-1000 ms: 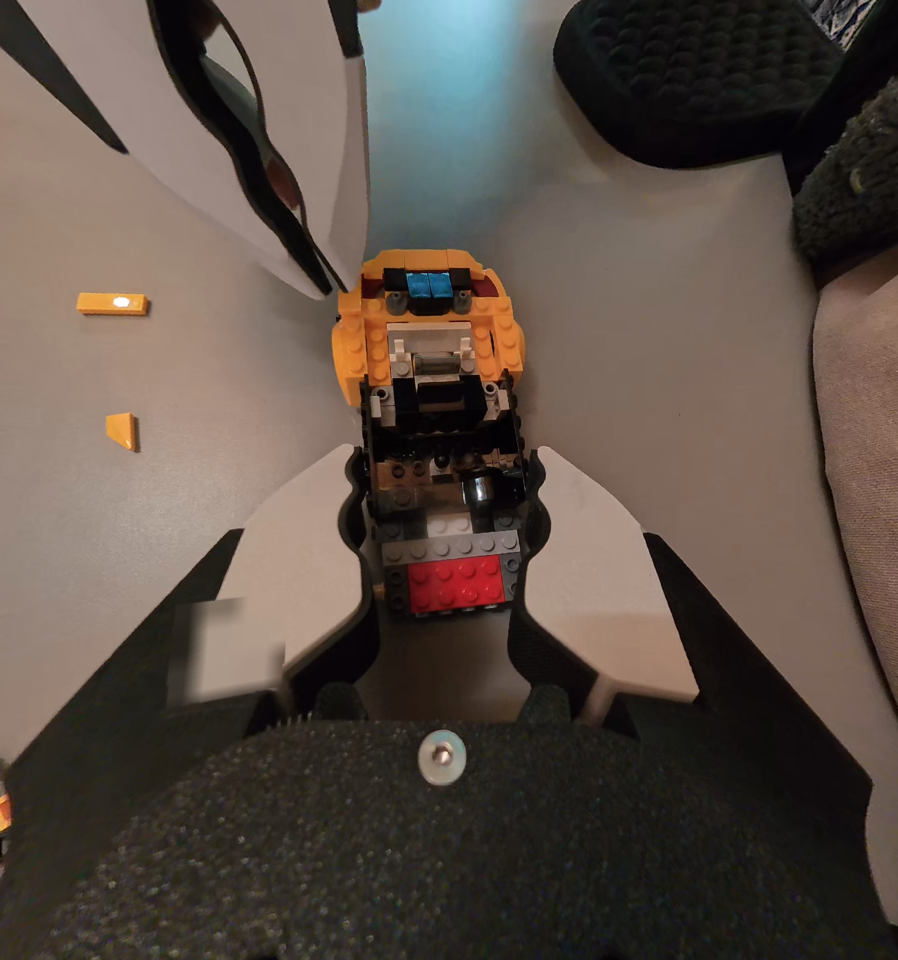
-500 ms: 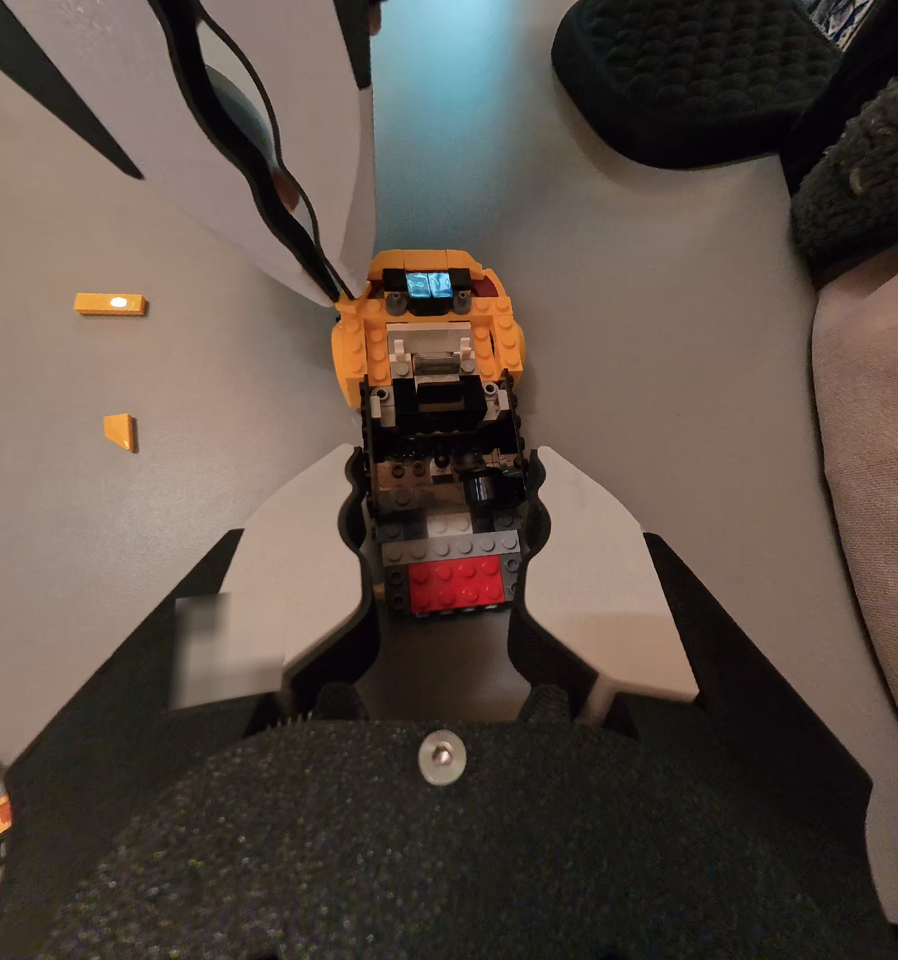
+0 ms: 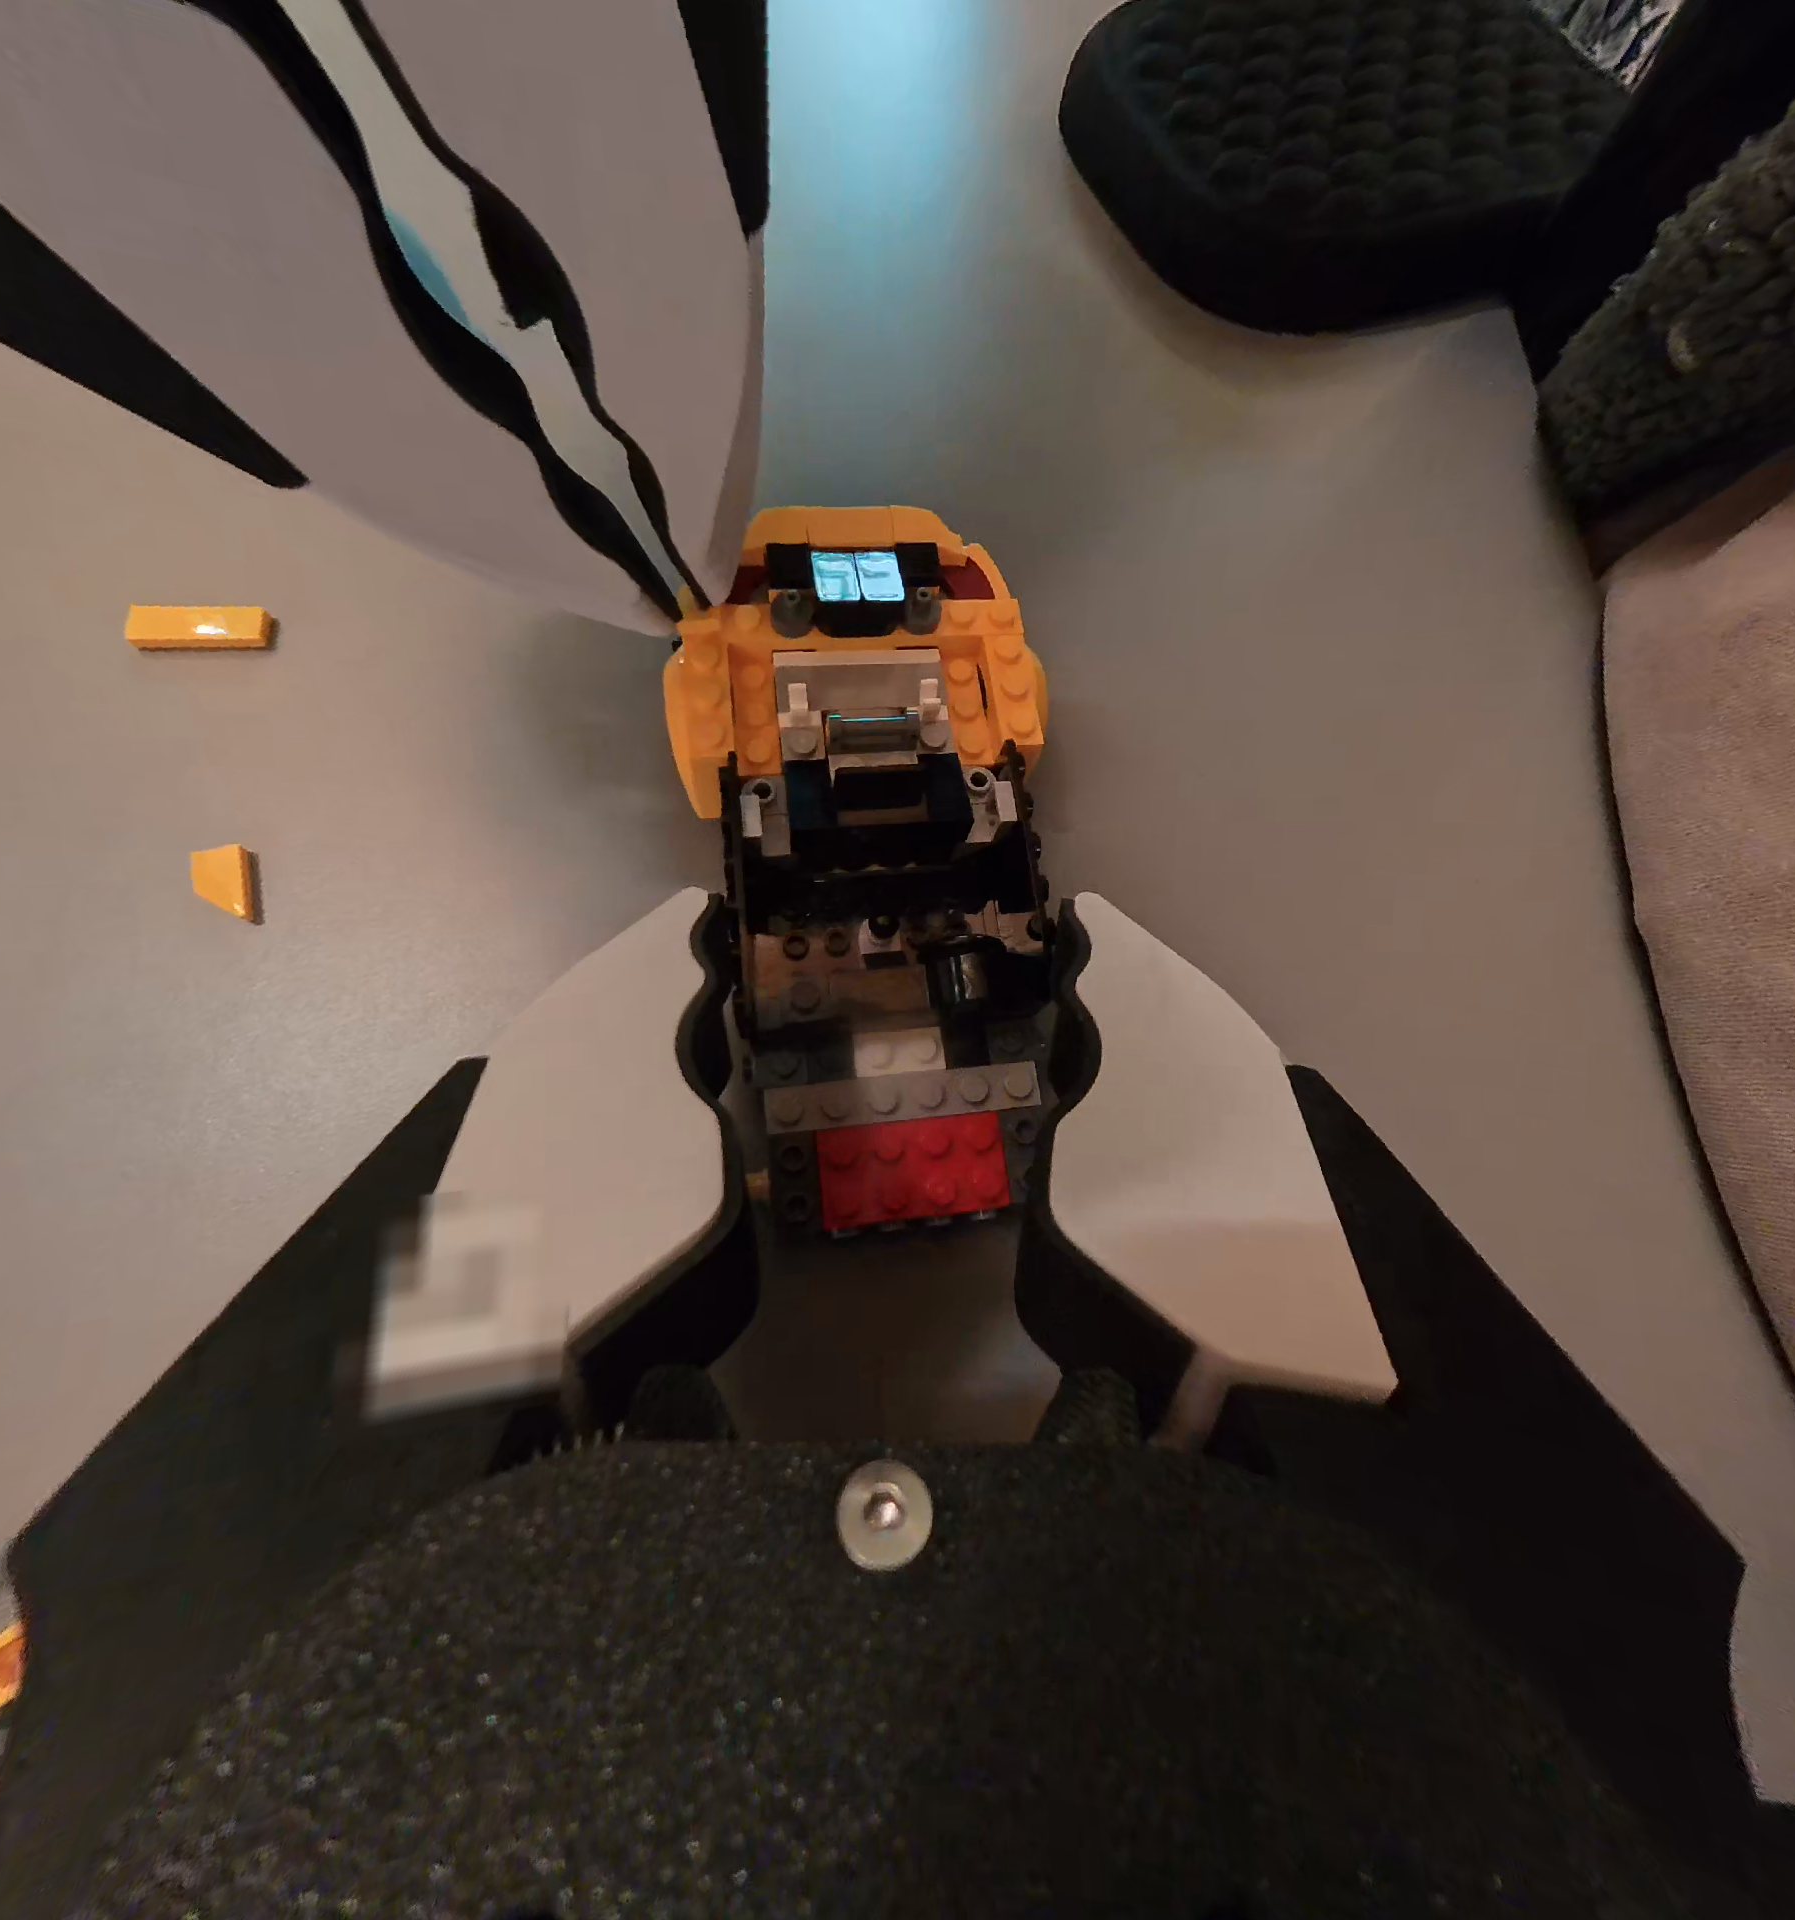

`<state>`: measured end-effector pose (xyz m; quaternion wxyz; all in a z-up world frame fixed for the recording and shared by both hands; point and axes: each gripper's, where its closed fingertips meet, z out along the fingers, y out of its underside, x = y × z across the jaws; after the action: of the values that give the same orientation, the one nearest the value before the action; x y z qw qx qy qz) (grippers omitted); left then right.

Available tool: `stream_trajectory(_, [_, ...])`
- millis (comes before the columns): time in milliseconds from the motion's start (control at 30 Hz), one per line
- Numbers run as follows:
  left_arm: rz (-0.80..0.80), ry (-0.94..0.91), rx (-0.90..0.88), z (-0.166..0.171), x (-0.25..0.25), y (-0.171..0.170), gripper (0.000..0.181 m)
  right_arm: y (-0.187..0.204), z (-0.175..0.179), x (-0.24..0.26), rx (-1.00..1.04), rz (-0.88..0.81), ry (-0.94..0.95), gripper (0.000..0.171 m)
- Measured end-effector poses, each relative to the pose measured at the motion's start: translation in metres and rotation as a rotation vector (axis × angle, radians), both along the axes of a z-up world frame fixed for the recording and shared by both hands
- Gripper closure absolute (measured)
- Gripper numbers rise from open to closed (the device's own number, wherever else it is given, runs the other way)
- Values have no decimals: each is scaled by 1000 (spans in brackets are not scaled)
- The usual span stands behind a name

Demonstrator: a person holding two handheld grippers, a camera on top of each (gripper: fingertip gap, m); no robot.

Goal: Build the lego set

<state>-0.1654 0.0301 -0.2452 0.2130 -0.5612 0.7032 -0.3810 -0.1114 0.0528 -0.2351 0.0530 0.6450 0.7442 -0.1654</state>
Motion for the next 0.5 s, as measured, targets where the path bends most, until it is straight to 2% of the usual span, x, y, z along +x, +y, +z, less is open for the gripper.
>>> stream_trajectory(500, [-18, -21, -20, 1, 0, 0, 123, 0, -1, -5, 98, 52, -32, 169])
